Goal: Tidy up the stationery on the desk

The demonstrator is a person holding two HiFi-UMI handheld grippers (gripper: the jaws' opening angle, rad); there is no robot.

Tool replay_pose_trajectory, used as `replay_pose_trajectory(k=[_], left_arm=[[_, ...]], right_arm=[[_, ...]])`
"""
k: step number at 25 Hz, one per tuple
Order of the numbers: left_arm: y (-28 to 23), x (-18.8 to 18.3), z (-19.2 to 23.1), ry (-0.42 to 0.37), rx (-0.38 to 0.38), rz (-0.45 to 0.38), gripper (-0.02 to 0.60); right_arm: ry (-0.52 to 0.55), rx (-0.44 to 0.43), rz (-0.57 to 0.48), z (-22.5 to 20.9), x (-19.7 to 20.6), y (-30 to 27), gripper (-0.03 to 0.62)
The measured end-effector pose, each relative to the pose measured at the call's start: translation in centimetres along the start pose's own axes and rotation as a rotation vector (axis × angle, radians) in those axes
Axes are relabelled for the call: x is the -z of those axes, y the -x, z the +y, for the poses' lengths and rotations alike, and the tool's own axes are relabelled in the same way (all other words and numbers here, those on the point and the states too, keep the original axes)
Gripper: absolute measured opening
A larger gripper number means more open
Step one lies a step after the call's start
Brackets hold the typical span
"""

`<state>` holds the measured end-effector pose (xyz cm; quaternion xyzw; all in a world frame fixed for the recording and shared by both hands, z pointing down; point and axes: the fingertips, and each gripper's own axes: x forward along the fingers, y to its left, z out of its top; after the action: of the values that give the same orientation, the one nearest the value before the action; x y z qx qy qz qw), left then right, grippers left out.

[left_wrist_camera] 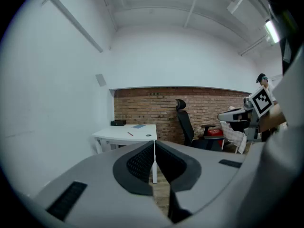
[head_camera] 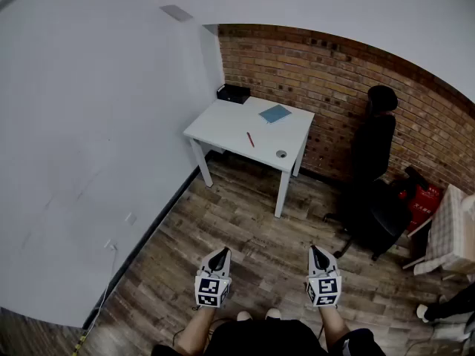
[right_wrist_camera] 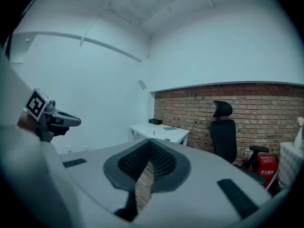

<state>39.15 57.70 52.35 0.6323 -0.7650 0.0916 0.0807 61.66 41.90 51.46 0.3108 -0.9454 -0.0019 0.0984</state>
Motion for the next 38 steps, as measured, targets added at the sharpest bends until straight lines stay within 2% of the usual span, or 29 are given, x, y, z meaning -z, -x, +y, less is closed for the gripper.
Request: replay_pose_trajectory(k=[4,10,31,38], left_arm=[[-0.2,-0.7,-0.6,-0.003,0.005,-0.008,0.018],[-0.2,-0.7,-0.9,0.003,0.004,-0.012,0.018],[-1.2,-0.9,-3.2,0.023,0.002,0.015,0.018],[-2.3,-1.2,-5.5,0.022,-0.008,0.020,0.018]], right_arm=[[-0.025,0.047,0.015,-0.8,0.0,-0.4,0.028],[-0.001,0.012,0.034,0.0,0.2,-0.4,0.113],[-0.013,-0.044,0.060,-0.8,1.5,0.0,0.115],[-0.023,-0.095,0.067,-1.9,2.1,0.5,0.116]])
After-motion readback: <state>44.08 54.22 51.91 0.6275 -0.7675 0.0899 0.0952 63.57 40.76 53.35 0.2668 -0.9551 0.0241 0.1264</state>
